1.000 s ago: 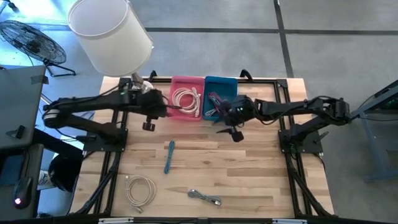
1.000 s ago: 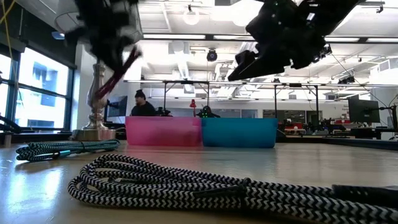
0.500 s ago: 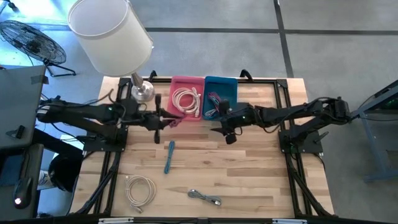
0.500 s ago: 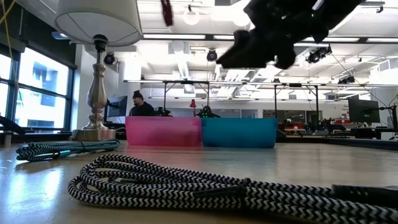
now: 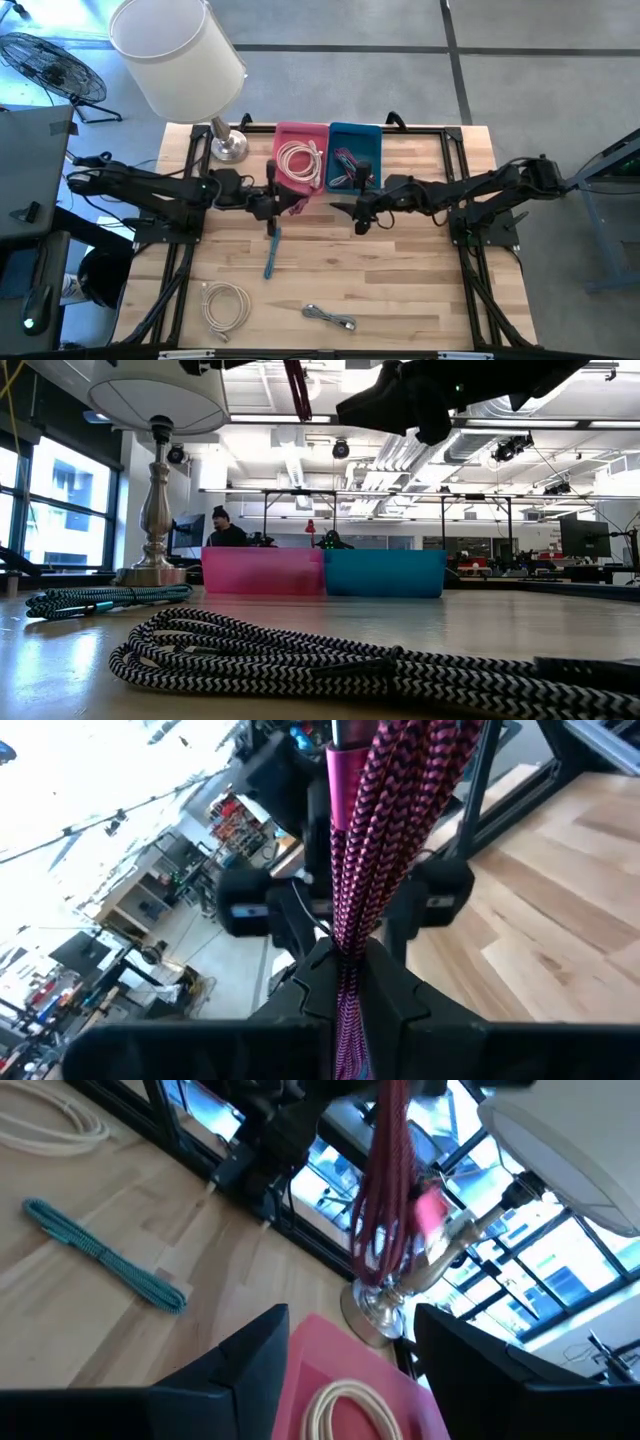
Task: Pick & Place USB Port
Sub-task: Put the pink charger cable into the blue bin
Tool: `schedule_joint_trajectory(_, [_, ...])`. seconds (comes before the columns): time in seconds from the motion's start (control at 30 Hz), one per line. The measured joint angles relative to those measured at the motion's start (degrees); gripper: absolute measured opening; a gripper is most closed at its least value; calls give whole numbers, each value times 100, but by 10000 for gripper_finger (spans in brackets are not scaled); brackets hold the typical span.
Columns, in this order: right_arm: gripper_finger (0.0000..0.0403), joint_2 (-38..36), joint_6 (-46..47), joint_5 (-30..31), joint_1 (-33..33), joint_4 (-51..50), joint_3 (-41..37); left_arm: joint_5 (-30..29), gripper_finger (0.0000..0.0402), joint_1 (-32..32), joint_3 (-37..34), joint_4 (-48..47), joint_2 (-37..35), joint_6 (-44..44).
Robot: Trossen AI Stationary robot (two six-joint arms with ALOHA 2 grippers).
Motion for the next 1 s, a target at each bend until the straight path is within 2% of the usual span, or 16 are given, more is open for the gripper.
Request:
schedule_joint_trajectory(0.13, [208,1,1,-170,2,141,0,1,15,2,0,103,177,-2])
schedule_joint_trajectory(0.3, [208,0,17,-668,2,152,0,211,15,2,0,348,422,-2])
schedule_joint_trajectory(1.0, [208,0,277,-627,-4,189,0,424,12,5,0,1229,1228,92])
